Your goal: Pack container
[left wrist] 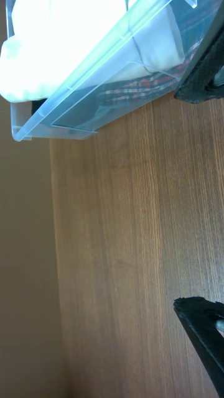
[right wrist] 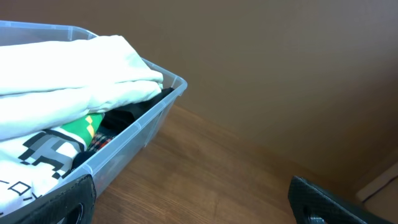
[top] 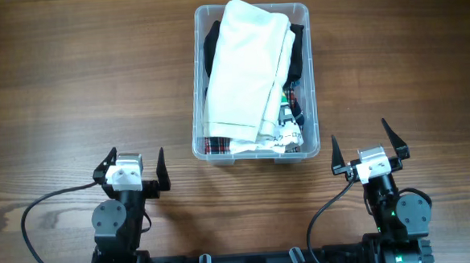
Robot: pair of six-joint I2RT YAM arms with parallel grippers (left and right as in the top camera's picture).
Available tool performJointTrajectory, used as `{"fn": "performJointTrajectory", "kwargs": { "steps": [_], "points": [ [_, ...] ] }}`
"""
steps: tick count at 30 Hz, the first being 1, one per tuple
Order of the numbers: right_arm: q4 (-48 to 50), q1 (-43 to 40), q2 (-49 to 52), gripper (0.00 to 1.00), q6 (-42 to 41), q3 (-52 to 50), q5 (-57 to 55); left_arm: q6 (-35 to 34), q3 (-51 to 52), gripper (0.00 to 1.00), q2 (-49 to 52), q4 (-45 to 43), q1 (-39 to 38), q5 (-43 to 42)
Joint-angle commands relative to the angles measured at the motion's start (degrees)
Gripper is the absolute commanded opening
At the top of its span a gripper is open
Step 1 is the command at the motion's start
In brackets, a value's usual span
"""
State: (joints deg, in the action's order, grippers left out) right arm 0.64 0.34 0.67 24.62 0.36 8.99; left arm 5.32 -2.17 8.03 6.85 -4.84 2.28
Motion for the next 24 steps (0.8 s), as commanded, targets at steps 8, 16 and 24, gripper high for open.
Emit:
{"fn": "performJointTrajectory", "kwargs": {
  "steps": [8,16,24],
  "points": [
    [0.2,0.2,-0.5,1.0,0.9,-0.1,1.2,0.7,0.5,1.0,0.0,0.0,0.3,0.6],
    [0.2,0.2,-0.5,1.0,-12.8,-0.1,1.4,0.7,0.5,1.0,0.0,0.0,0.3,0.6],
    [0.1,0.2,-0.4,1.0,-25.0,-0.1,-0.3,0.7,0.5,1.0,0.0,0.0,0.3,0.6]
  ]
}}
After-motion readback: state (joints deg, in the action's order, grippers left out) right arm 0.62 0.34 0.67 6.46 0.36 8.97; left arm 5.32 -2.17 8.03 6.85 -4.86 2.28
